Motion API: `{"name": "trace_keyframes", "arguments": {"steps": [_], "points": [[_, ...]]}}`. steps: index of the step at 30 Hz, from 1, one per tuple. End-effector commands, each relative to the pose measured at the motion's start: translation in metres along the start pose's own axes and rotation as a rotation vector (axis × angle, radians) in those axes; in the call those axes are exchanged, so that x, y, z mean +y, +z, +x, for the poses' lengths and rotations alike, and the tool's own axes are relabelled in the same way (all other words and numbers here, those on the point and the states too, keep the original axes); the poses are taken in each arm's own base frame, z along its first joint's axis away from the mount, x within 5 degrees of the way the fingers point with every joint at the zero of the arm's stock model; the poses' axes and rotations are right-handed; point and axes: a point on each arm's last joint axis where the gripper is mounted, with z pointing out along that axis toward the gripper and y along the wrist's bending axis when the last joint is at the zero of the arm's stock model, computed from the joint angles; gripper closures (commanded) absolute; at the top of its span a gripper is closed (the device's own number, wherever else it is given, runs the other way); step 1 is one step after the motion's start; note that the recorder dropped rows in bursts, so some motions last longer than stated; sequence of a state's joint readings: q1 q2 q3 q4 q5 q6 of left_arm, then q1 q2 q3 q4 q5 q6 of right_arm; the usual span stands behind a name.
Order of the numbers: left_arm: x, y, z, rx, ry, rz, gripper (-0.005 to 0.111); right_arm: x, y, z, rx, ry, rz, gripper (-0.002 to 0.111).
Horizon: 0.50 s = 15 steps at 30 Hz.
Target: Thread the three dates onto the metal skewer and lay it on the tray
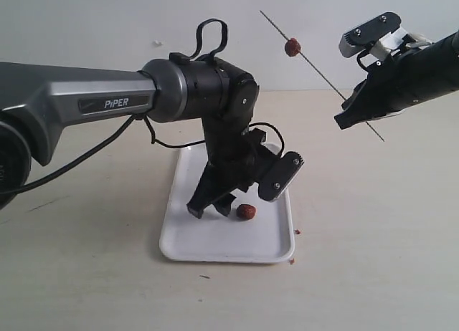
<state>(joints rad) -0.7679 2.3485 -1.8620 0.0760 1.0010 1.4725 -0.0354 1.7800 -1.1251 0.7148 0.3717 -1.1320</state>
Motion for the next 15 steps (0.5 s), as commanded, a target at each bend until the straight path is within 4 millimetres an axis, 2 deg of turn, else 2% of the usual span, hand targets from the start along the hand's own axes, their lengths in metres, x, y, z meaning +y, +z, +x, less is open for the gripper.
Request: {"name": "trace_keyframes", "arguments": {"steps": [1,5,9,12,15], "points": [[0.001,-0.001,0.0,0.078,0.273,-0.012,0.053,-0.001,-0.004,-0.003,-0.018,0.004,0.018,0.108],[0.001,-0.001,-0.006,0.077,0.4,-0.01,0.053,-0.004,-0.004,-0.003,-0.026,0.004,0.039,0.108],[0.0,-0.002,-0.016,0.07,0.463,-0.008,0.053,-0.021,-0.009,0.006,-0.012,0.088,0.06,0.108],[0.0,-0.003,-0.028,0.064,0.582,-0.014,0.053,-0.037,-0.015,0.018,0.01,0.165,0.057,0.108],[-0.001,-0.003,-0.032,0.063,0.646,-0.009,0.053,-0.038,-0.015,0.018,0.009,0.169,0.056,0.108]]}}
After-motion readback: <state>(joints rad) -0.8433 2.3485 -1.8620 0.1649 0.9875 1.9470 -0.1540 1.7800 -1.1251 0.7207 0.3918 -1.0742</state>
